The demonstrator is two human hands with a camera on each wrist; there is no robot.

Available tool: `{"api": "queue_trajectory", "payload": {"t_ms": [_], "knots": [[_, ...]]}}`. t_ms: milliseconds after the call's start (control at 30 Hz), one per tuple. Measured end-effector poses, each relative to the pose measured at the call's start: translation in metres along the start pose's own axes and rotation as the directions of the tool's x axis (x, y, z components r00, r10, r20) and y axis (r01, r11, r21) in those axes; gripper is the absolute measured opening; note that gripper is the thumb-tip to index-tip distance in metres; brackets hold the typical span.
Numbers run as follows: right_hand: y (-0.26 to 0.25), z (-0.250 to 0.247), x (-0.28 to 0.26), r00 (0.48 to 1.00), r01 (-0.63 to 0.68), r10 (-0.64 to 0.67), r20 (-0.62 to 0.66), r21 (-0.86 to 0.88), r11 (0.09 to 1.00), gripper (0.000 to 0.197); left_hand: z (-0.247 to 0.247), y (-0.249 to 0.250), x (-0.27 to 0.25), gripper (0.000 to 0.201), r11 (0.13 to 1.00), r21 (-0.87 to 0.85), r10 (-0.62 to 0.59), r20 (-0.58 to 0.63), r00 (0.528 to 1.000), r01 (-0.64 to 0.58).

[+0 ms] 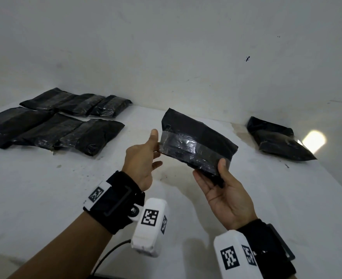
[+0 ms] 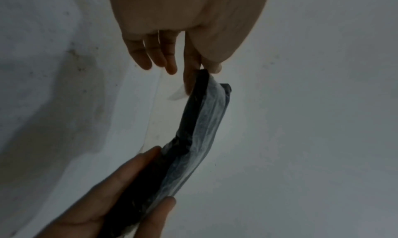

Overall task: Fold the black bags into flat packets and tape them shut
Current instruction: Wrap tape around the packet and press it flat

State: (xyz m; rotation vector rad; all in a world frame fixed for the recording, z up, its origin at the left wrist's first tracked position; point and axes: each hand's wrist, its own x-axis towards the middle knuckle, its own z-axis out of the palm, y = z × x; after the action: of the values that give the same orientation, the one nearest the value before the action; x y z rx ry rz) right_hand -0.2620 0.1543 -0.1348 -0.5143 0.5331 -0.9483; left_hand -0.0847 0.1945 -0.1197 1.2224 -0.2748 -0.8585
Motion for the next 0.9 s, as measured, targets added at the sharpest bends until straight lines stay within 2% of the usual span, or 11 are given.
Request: {"api": "queue_trajectory", "payload": {"t_ms": [67,167,267,367,433,567,700,800,900], "knots": [[0.000,-0.002,0.001,1.000,0.014,-0.014,-0.004,-0.015,1.000,0.033,-0.003,0.002,0.000,0.050,0.994,0.106,0.021,0.020,1.000,-0.023],[0.000,-0.005,0.003,1.000,0.029,-0.030,-0.004,-0.031,0.999,0.038,-0.009,0.007,-0.003,0.062,0.988,0.154,-0.027,0.191,0.981,-0.003],[0.000,-0.007,0.004,0.999,0.032,-0.032,-0.009,-0.061,0.998,0.043,-0.012,0.009,-0.006,0.056,0.974,0.227,-0.046,0.299,0.953,-0.024],[0.001,-0.008,0.004,1.000,0.027,-0.028,-0.014,-0.121,0.992,0.042,-0.015,0.007,-0.006,0.036,0.959,0.280,-0.070,0.354,0.933,-0.034],[0.002,-0.009,0.004,0.999,0.027,-0.029,-0.016,-0.151,0.988,0.041,-0.018,0.006,-0.004,0.027,0.966,0.257,-0.100,0.360,0.928,0.004],[0.003,-0.010,0.006,0.999,0.023,-0.034,-0.042,-0.238,0.971,0.035,-0.025,0.006,-0.001,0.025,0.978,0.155,-0.184,0.316,0.931,0.141],[0.000,-0.012,0.007,0.996,-0.041,0.012,-0.085,-0.346,0.937,0.027,-0.034,0.003,0.000,0.007,0.945,0.198,-0.306,0.251,0.918,0.260],[-0.001,-0.013,0.009,0.991,-0.106,0.062,-0.122,-0.393,0.914,0.027,-0.041,0.001,0.000,0.018,0.910,0.238,-0.395,0.243,0.886,0.341],[0.001,-0.015,0.010,0.981,-0.164,0.107,-0.162,-0.400,0.902,0.028,-0.045,-0.002,-0.001,0.013,0.895,0.265,-0.419,0.219,0.881,0.359]]}}
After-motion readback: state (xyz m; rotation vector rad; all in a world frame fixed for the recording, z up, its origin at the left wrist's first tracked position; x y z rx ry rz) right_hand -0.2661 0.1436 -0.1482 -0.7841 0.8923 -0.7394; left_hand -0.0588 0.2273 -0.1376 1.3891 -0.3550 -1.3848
